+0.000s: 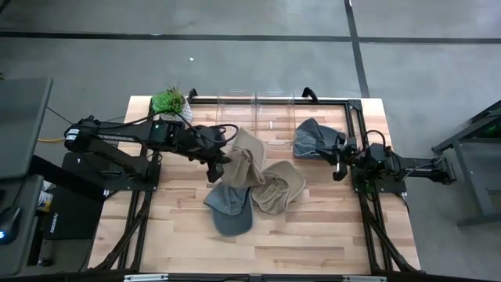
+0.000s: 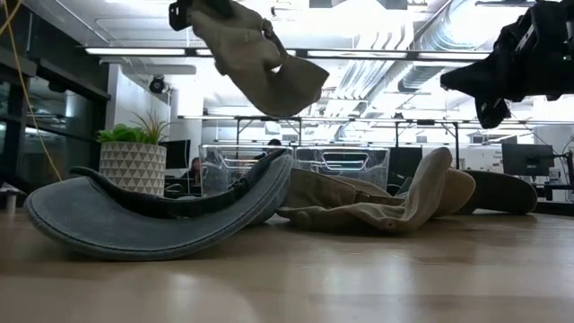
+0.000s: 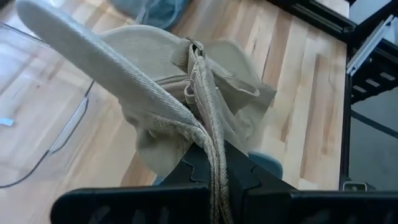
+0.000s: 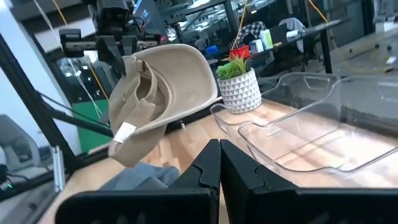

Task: Pick & Place hat
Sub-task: Put the left brown cap into the right transparent bin

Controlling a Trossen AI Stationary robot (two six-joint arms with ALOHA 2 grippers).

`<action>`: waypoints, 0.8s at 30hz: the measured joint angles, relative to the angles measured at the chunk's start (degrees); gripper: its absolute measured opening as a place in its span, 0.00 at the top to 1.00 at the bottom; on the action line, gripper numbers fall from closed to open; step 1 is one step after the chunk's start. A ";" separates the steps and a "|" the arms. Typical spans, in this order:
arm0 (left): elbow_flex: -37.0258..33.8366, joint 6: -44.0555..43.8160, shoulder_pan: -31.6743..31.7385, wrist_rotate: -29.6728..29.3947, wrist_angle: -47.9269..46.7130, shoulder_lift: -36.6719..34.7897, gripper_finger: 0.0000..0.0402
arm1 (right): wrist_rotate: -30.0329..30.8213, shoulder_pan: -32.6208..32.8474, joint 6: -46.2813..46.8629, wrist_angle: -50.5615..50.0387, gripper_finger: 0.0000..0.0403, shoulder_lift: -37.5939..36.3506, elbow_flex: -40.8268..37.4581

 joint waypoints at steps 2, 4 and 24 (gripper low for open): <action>0.00 0.00 0.00 -0.14 1.22 0.00 1.00 | 0.04 0.00 1.65 0.06 1.00 0.00 0.00; 0.00 0.00 0.00 -0.39 2.35 0.01 1.00 | 0.24 -0.02 3.49 0.04 1.00 0.00 0.00; 0.00 0.11 0.00 -13.62 11.77 0.02 1.00 | -4.43 0.00 19.50 6.51 0.86 0.00 -0.02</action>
